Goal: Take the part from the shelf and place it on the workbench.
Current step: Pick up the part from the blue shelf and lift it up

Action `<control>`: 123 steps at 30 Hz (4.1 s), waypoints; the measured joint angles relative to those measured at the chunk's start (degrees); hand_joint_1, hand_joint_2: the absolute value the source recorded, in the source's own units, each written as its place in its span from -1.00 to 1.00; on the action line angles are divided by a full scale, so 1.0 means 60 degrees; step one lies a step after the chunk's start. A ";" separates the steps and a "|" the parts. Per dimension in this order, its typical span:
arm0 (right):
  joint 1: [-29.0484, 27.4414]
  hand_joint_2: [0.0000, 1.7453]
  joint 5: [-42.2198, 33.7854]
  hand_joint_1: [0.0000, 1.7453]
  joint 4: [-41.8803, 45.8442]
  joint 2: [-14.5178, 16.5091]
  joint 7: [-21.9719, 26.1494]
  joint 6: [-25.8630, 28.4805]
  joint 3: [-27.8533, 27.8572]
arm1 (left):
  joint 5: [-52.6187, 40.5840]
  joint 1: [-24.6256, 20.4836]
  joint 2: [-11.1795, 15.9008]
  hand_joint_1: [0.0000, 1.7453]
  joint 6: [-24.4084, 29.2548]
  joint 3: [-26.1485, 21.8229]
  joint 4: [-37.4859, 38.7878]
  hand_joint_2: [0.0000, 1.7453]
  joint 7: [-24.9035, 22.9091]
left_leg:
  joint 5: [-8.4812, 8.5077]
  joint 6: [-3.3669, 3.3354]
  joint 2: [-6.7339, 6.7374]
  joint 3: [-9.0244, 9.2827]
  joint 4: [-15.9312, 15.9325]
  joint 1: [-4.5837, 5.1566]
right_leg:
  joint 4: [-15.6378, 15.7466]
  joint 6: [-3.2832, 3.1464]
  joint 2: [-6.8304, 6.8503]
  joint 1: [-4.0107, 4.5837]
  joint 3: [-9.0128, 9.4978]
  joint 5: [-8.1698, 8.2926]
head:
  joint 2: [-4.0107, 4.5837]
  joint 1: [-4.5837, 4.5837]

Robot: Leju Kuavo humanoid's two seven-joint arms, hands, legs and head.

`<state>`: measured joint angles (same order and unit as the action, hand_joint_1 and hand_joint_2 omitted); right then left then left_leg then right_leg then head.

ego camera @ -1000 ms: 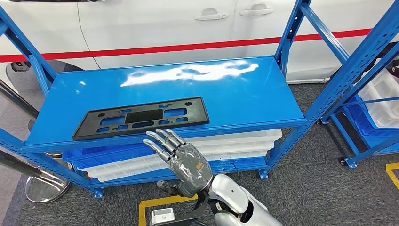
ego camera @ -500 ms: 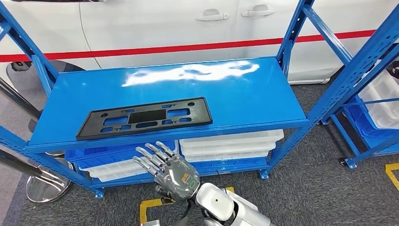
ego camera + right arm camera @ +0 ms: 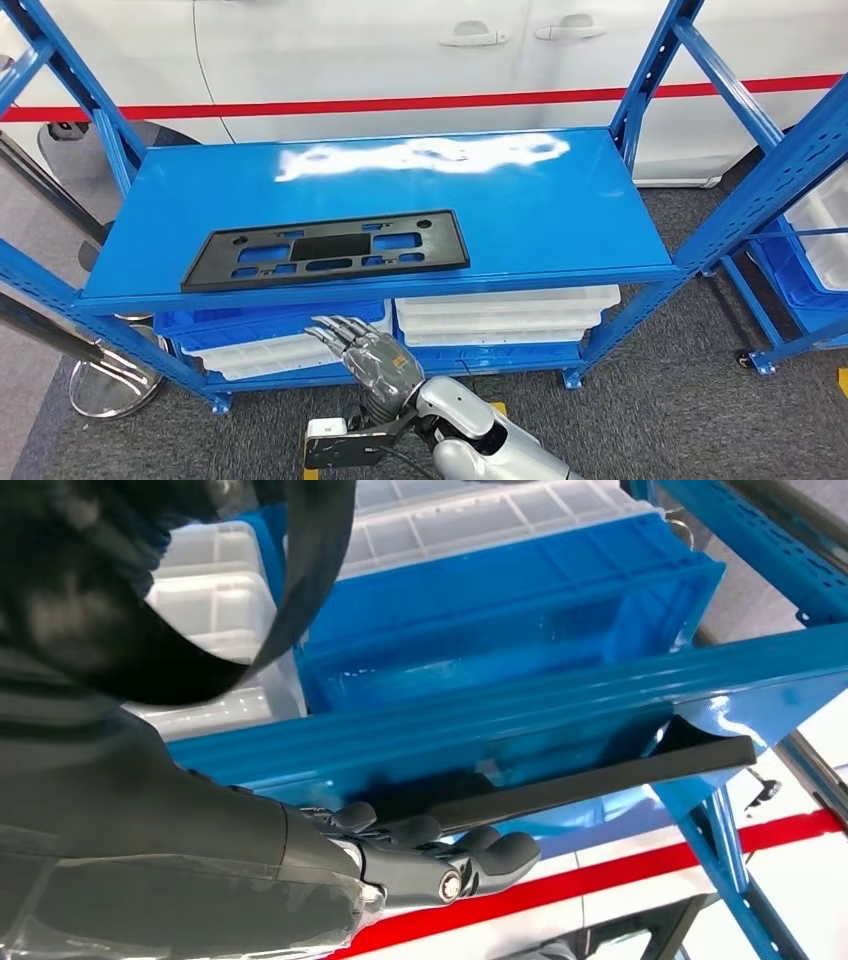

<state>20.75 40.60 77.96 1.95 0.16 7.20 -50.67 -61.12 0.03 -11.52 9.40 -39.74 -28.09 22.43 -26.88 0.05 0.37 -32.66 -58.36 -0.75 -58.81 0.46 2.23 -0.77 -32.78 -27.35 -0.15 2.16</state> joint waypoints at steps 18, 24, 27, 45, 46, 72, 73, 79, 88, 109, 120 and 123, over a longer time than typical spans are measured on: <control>-0.0055 1.00 0.0615 -1.00 0.0218 0.0044 -0.0089 0.0633 0.0172 | 0.0169 0.0052 0.0025 -1.00 -0.0073 -0.0227 -0.0103 -1.00 -0.0029 | -0.0182 -0.0094 -0.0135 0.0037 -0.0115 0.0125 | 0.0103 -0.0266 -0.0358 0.0052 -0.0039 0.0115 | 0.0000 -0.0003; -0.0041 1.00 0.1427 -1.00 0.0244 0.0087 -0.0366 0.1027 0.0172 | 0.0171 0.0084 0.0041 -1.00 -0.0169 -0.0414 -0.0135 -1.00 -0.0084 | -0.1123 0.0177 -0.0115 -0.1112 -0.2505 -0.0034 | 0.0164 -0.0323 -0.0291 -0.0006 0.0001 0.0137 | 0.0000 -0.0003; -0.0024 1.00 0.1786 -1.00 0.0244 0.0090 -0.0457 0.1254 0.0172 | 0.0157 0.0081 0.0056 -1.00 -0.0196 -0.0525 -0.0147 -1.00 -0.0107 | -0.0170 0.0187 -0.0084 -0.0259 -0.0673 -0.0077 | 0.0079 -0.0227 -0.0301 -0.0011 0.0024 0.0066 | 0.0000 -0.0003; 0.0055 1.00 0.4775 -1.00 -0.0210 0.0087 -0.1148 0.3093 0.0218 | -0.0052 -0.0039 0.0076 -1.00 -0.0397 -0.0827 -0.0149 -1.00 -0.0121 | -0.0179 -0.0240 -0.0159 0.0279 0.0117 0.0081 | -0.0038 -0.0162 -0.0366 0.0132 -0.0218 0.0165 | 0.0000 -0.0002; 0.0059 1.00 0.4858 -1.00 -0.0285 0.0090 -0.1175 0.3154 0.0241 | -0.0069 -0.0059 0.0079 -1.00 -0.0395 -0.0829 -0.0149 -1.00 -0.0127 | -0.0196 -0.0184 -0.0160 0.0289 0.0131 0.0081 | 0.0002 -0.0180 -0.0371 0.0132 -0.0213 0.0161 | 0.0000 -0.0001; 0.0215 1.00 0.5680 -1.00 -0.1671 0.0308 -0.1509 0.3021 0.0528 | -0.0176 -0.0300 0.0108 -1.00 -0.0134 -0.0825 -0.0054 -1.00 -0.0327 | -0.0346 -0.0445 -0.0161 0.0491 0.0061 0.0068 | -0.1414 -0.0048 -0.0371 0.0122 -0.1059 -0.0064 | 0.0000 0.0000; 0.0223 1.00 0.5679 -1.00 -0.1704 0.0309 -0.1515 0.3004 0.0529 | -0.0170 -0.0311 0.0092 -1.00 -0.0126 -0.0823 -0.0043 -1.00 -0.0332 | -0.0425 -0.0417 -0.0166 0.0596 0.0066 0.0084 | -0.0864 -0.0138 -0.0371 0.0171 -0.0885 0.0222 | 0.0000 -0.0001; 0.0260 1.00 0.5621 -1.00 -0.1820 0.0382 -0.1634 0.2952 0.0576 | -0.0104 -0.0377 0.0097 -1.00 -0.0035 -0.0809 0.0003 -1.00 -0.0426 | -0.0631 -0.0089 -0.0147 0.0758 -0.0322 0.0105 | 0.0032 -0.0431 -0.0402 0.0175 -0.0347 0.0356 | 0.0000 0.0024; 0.0251 1.00 0.5400 -0.68 -0.1930 0.0460 -0.1671 0.2948 0.0687 | -0.0094 -0.0348 0.0101 -1.00 0.0174 -0.0808 0.0021 -1.00 -0.0554 | -0.0131 0.0139 -0.0104 -0.0388 -0.0799 -0.0026 | 0.0054 -0.0394 -0.0408 0.0087 0.0185 -0.0045 | 0.0000 0.0024; 0.0410 1.00 0.4848 0.98 -0.1916 0.0445 -0.1743 0.1849 0.1077 | 0.0024 -0.0354 0.0087 -1.00 0.0289 -0.0728 0.0025 -1.00 -0.0738 | -0.0054 -0.0065 -0.0118 0.0062 0.0012 0.0002 | 0.0089 -0.0244 -0.0401 0.0118 -0.0056 0.0123 | 0.0000 0.0024; 0.0438 1.00 0.4281 1.00 -0.1671 0.0459 -0.1816 0.1164 0.1111 | 0.0259 -0.0308 0.0094 -1.00 0.0365 -0.0728 0.0000 -1.00 -0.0860 | 0.0022 0.0080 -0.0102 0.0012 -0.0123 -0.0078 | 0.0095 -0.0249 -0.0397 0.0107 0.0083 0.0041 | 0.0000 0.0024; 0.0411 1.00 0.3463 1.00 -0.1344 0.0448 -0.1548 0.1049 0.1184 | 0.0409 -0.0285 0.0088 -1.00 0.0438 -0.0730 0.0000 -1.00 -0.0813 | 0.0021 -0.0098 -0.0108 0.0086 0.0056 -0.0059 | 0.0099 -0.0120 -0.0436 0.0152 0.0068 0.0046 | 0.0000 0.0025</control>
<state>23.21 61.38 69.90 4.64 -9.12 13.49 -43.57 -58.67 -1.68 -10.99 12.03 -44.12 -28.09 17.56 -26.76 -0.54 -0.27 -32.14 -58.02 -1.10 -58.22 -0.26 -0.39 0.14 -32.37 -27.08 -0.15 2.31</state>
